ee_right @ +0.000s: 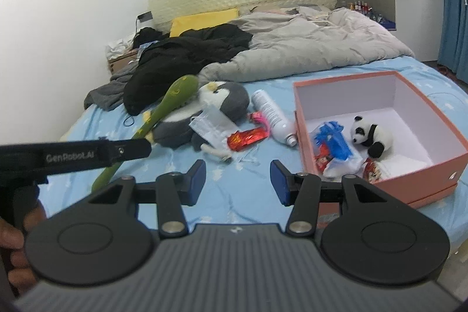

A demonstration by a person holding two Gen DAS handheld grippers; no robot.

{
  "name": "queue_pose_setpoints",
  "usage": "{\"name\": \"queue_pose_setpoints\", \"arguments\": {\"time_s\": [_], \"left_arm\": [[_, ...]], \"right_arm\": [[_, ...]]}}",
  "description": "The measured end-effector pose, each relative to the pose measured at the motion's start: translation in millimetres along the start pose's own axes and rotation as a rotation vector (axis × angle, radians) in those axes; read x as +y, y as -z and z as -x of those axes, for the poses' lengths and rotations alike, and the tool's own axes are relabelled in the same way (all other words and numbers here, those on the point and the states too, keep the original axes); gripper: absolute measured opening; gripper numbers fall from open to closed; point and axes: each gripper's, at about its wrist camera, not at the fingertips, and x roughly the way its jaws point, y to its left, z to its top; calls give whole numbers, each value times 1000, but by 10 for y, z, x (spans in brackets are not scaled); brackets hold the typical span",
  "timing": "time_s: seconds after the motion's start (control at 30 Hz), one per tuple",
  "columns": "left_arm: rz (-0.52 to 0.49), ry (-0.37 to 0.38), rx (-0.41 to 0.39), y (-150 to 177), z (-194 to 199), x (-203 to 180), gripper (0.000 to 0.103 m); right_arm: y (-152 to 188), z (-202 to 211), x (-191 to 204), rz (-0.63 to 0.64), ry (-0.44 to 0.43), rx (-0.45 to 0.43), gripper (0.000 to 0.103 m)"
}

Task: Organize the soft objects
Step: 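Withdraw both grippers from the box back over the bed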

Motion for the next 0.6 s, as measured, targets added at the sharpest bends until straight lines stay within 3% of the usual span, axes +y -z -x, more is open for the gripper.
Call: {"name": "queue_pose_setpoints", "arguments": {"time_s": [0.27, 0.6], "left_arm": [[26, -45, 43, 220, -35, 208, 41], [83, -91, 126, 162, -537, 585, 41]], "right_arm": [[100, -115, 202, 16, -15, 12, 52], [99, -527, 223, 39, -34, 48, 52]]}}
